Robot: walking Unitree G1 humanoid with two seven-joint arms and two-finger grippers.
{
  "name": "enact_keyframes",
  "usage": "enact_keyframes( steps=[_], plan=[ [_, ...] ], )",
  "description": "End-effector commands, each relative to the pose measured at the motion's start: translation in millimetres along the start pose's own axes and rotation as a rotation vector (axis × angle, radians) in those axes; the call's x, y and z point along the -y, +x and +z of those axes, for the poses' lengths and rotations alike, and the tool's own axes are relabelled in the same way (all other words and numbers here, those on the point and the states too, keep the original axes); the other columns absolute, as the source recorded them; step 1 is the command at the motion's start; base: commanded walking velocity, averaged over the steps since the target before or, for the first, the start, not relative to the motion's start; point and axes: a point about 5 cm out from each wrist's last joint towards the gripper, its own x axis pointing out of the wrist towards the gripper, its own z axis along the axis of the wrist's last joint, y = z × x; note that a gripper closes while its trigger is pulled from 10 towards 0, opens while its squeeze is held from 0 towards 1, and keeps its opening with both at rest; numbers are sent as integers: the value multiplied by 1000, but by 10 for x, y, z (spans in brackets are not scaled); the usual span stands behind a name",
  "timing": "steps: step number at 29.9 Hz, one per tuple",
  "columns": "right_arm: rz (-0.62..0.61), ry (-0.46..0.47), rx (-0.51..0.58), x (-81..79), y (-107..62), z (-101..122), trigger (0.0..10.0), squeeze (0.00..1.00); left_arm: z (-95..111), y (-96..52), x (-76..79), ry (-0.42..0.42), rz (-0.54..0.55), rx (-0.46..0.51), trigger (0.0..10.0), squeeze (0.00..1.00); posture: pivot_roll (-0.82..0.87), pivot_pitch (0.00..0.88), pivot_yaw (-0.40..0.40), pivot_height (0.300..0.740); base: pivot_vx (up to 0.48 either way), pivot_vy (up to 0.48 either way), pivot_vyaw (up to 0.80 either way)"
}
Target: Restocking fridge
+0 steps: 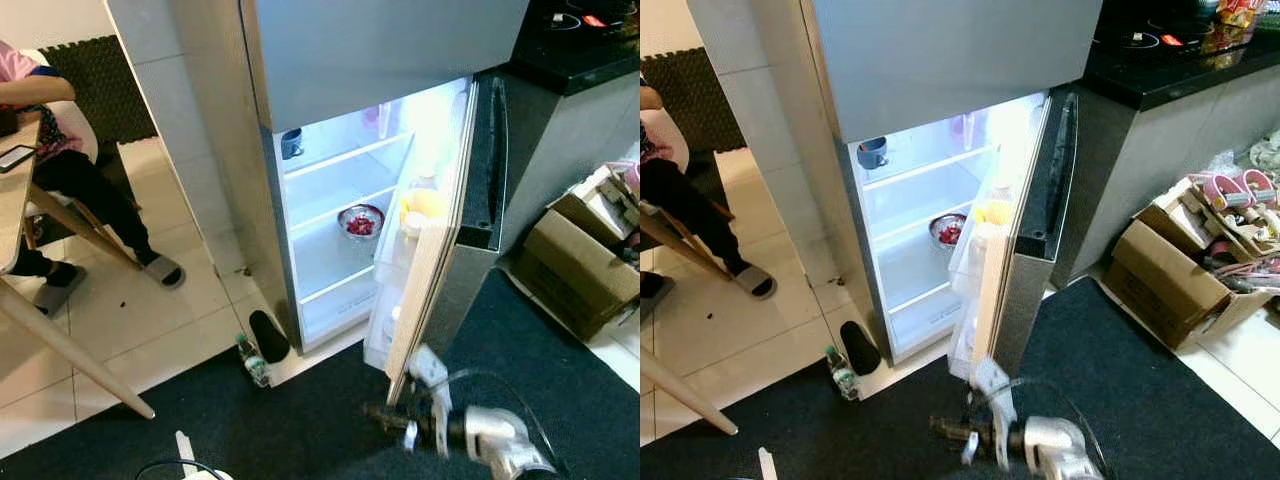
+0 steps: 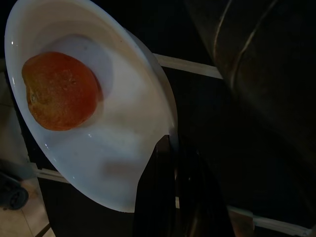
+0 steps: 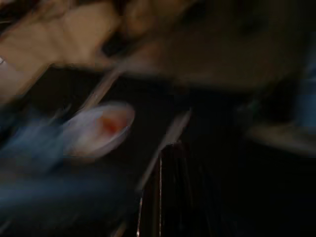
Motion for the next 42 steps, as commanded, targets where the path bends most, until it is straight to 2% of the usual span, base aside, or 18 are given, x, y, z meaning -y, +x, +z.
enact_keyframes(
  steps=[1,12,14,15,18,19,21,22,24,25,26,27,28,33,36,39,40,42],
  plan=[
    [-133,20,81,105,-23,91,10000,0,-55,-1,68,9,-20,-16,10000,0,-34,43,18,740,0,0,0],
    [-418,-13,110,405,-178,297,10000,0,-49,0,89,7,-25,-15,10000,0,-36,45,13,740,0,0,0],
    [-616,5,126,584,-351,330,10000,0,-42,1,92,5,-24,-12,10000,0,-37,44,10,740,0,0,0],
    [-616,5,126,584,-351,330,10000,0,-42,1,92,5,-24,-12,10000,0,-37,44,10,740,0,0,0],
    [-849,37,153,794,-633,360,10000,0,-32,2,96,3,-23,-10,10000,0,-37,44,10,740,0,0,0],
    [-849,37,153,794,-633,360,10000,0,-32,2,96,3,-23,-10,10000,0,-37,44,10,740,0,0,0],
    [-971,62,170,916,-852,377,10000,0,-36,2,105,2,-25,-11,10000,0,-36,44,10,740,0,0,0],
    [-971,62,170,916,-852,377,10000,0,-36,2,105,2,-25,-11,10000,0,-36,44,10,740,0,0,0],
    [-1114,84,186,1044,-1132,399,10000,0,-43,1,111,2,-25,-13,10000,0,-33,45,7,740,0,0,0],
    [-1114,84,186,1044,-1132,399,10000,0,-43,1,111,2,-25,-13,10000,0,-33,45,7,740,0,0,0],
    [-1216,95,194,1116,-1339,404,10000,0,-45,1,112,2,-25,-14,10000,0,-33,45,7,740,0,0,0],
    [-1216,95,194,1116,-1339,404,10000,0,-45,1,112,2,-25,-14,10000,0,-33,45,7,740,0,0,0],
    [-1319,103,187,1173,-1556,386,10000,0,-47,1,113,1,-25,-14,10000,0,-33,44,9,740,0,0,0],
    [-1444,130,162,1209,-1830,297,10000,0,-49,1,112,1,-25,-15,10000,0,-39,43,9,740,0,0,0],
    [-1422,154,132,1176,-1796,192,10000,0,-54,0,114,3,-26,-16,10000,0,-42,44,9,740,0,0,0],
    [-1255,240,-42,933,-1496,-314,10000,0,-61,0,113,10,-25,-17,10000,0,-41,43,10,740,0,0,0],
    [-1255,240,-42,933,-1496,-314,10000,0,-61,0,113,10,-25,-17,10000,0,-41,43,10,740,0,0,0],
    [-1139,303,-188,668,-1313,-720,10000,0,-57,0,102,12,-21,-15,10000,0,-35,41,12,740,0,0,0]
  ],
)
